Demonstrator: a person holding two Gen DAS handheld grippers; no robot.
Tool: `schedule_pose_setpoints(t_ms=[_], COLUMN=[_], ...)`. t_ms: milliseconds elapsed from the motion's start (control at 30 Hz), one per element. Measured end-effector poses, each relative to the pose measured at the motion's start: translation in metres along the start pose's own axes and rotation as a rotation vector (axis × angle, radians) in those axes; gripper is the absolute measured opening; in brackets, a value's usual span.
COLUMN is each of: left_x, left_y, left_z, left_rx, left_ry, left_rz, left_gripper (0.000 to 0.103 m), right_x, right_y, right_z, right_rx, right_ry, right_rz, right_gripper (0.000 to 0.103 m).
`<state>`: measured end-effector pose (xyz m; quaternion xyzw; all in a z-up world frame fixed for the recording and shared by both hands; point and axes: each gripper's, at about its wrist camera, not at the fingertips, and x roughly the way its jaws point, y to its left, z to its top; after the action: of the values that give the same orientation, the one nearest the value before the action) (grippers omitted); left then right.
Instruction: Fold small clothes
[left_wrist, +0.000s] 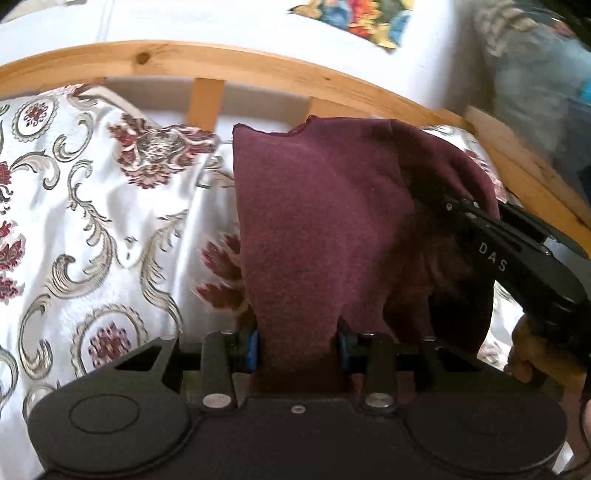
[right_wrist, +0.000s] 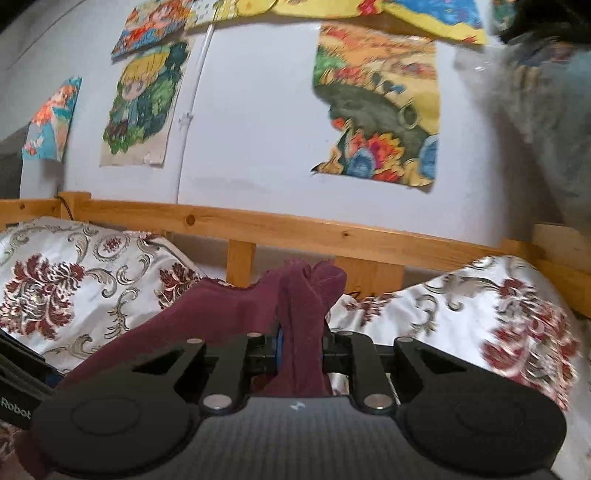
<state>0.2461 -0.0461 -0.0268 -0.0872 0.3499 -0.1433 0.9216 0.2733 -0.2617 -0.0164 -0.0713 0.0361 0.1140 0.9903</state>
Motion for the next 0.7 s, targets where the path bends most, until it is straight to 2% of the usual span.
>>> schedule_pose_setpoints(t_ms=[133, 267, 333, 467, 533, 633, 700], left_x=[0.019, 0.025, 0.025, 0.027, 0.027, 0.024, 0.019], left_y=[0.012, 0.012, 0.011, 0.012, 0.013, 0.011, 0.007], left_z=[0.006, 0.003, 0.002, 0.000, 0.001, 0.003, 0.002], left_rx=[-0.041, -0.048, -0.039, -0.052, -0.064, -0.061, -0.050], left_ry=[0.048, 0.054, 0.052, 0.058, 0.055, 0.046, 0.038], left_rz=[0.008, 0.012, 0.021, 0.040, 0.047, 0.070, 0.090], left_gripper=[0.044, 0.051, 0.057, 0.065, 0.071, 0.083, 0.086], right_x=[0.031, 0.044, 0.041, 0.031, 0.026, 0.015, 0.004], right_y=[-0.001, -0.005, -0.011, -0.021, -0.023, -0.024, -0.023], right_z=[-0.004, -0.020, -0.027, -0.040, -0.046, -0.050, -0.049], right_rx=[0.028, 0.017, 0.027, 0.057, 0.063, 0.072, 0.078], right_ry=[0.072, 0.139, 0.151, 0.181, 0.197, 0.201, 0.196], right_rz=[-0.007, -0.054, -0.072, -0.117, -0.133, -0.142, -0.147], right_gripper=[0.019, 0.023, 0.041, 0.050, 0.062, 0.073, 0.082])
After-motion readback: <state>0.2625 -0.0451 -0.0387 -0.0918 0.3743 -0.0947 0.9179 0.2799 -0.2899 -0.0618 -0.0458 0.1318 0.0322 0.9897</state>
